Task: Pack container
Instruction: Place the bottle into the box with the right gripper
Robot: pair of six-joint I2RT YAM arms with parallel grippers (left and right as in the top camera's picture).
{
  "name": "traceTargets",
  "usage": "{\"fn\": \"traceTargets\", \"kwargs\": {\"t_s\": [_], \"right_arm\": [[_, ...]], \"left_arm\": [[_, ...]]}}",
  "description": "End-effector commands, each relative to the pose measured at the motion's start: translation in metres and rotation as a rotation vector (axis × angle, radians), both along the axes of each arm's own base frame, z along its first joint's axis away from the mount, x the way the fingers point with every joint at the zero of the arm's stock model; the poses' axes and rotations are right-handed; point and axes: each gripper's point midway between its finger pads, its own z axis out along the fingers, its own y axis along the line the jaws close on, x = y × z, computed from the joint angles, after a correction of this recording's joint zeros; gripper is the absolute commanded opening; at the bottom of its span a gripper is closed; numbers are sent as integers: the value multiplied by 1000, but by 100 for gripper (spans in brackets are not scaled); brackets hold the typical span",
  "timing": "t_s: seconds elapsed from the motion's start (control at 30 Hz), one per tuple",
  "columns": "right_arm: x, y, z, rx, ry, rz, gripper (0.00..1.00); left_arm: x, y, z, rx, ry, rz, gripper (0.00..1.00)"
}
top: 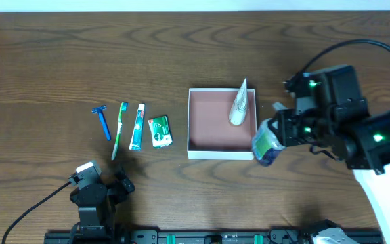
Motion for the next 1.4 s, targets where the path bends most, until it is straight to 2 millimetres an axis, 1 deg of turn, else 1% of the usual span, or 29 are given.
{"fn": "traceTargets", "kwargs": {"t_s": [0.0, 0.1, 0.17, 0.3, 0.43, 0.6, 0.73, 0.87, 0.9, 0.93, 1.0, 1.1, 1.27, 1.37], "right_arm": [[7, 19, 3, 61, 9, -25, 32], [21, 30, -1, 72, 4, -31, 31], [29, 35, -8, 70, 15, -31, 32], [42, 39, -28, 46, 60, -41, 31], [55, 45, -41, 34, 73, -39, 29], [65, 38, -49, -20, 59, -69, 31], [68, 39, -57, -42, 66, -59, 32], [66, 49, -70, -50, 77, -32, 33], [65, 51, -72, -50, 78, -25, 35], [63, 54, -75, -52, 80, -15, 40], [59, 59, -80, -55, 87, -2, 42], [56, 63, -81, -58, 90, 10, 45], [55, 63, -82, -62, 93, -2, 45], [55, 60, -77, -68, 72, 2, 47]], "left_arm": [[-2, 0, -9, -2, 22, 0, 98], [-2, 0, -9, -2, 22, 0, 98], [-2, 0, -9, -2, 22, 0, 98], [-2, 0, -9, -2, 22, 0, 98], [-2, 0, -9, -2, 22, 0, 98], [-2, 0, -9, -2, 22, 0, 98], [-2, 0, -9, -2, 22, 0, 98], [-2, 0, -9, -2, 22, 0, 98], [-2, 0, -9, -2, 22, 0, 98], [-2, 0, -9, -2, 22, 0, 98], [-2, 0, -9, -3, 22, 0, 98], [-2, 0, -9, -2, 22, 0, 98], [-2, -1, -9, -3, 22, -1, 98], [-2, 0, -9, -2, 22, 0, 98]]}}
